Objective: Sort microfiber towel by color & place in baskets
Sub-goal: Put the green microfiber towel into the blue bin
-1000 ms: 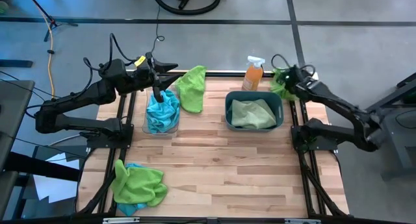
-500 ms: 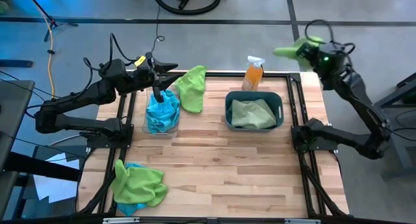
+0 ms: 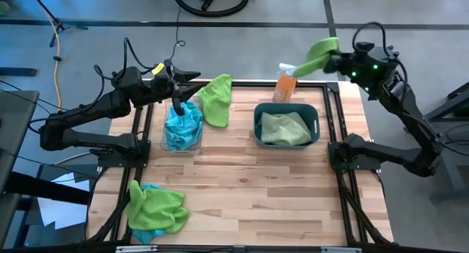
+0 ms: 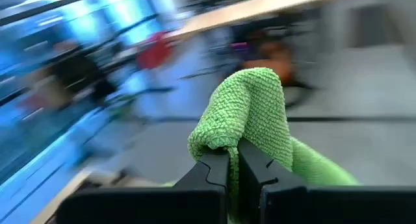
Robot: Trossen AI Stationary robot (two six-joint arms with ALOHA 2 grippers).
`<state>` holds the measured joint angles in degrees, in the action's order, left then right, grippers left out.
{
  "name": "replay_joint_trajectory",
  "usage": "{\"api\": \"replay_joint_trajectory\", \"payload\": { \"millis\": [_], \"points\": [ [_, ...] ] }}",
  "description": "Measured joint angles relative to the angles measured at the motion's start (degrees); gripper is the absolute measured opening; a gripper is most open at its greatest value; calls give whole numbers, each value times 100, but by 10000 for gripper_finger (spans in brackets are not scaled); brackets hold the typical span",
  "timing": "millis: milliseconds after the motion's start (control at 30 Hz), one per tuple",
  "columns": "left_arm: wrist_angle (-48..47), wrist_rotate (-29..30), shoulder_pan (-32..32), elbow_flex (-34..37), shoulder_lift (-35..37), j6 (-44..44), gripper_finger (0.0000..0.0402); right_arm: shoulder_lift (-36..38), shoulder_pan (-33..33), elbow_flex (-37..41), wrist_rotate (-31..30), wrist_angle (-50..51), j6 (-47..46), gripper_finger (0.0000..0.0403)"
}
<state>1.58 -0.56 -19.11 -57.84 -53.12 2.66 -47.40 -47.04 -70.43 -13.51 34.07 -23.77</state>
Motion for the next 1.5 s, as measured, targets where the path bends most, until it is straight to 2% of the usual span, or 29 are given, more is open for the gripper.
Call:
{"api": "replay_joint_trajectory", "payload": {
  "millis": [200,467,533,667,967,1200,1333,1400,1500],
  "points": [
    [0,0,0,0,0,40,184,26,552,0,2290,-309,904,0],
    [0,0,0,0,0,326,184,27,1385,0,4388,-564,1098,0],
    [0,0,0,0,0,325,184,29,1556,0,4741,-690,1098,0],
    [0,15,0,0,0,328,184,100,1752,0,4658,-664,1293,0],
    [0,25,0,0,0,332,184,94,1752,0,4601,-475,1461,0],
    [-2,151,0,0,0,330,184,-107,1752,2,4047,459,2116,0],
    [-2,159,1,0,0,328,184,-413,1752,2,3980,1003,2513,0],
    [-2,254,2,0,0,329,184,-613,1753,2,3722,1241,2660,0],
    [-2,323,0,0,0,327,184,-955,1752,2,2988,1626,2648,0]
  ]
}}
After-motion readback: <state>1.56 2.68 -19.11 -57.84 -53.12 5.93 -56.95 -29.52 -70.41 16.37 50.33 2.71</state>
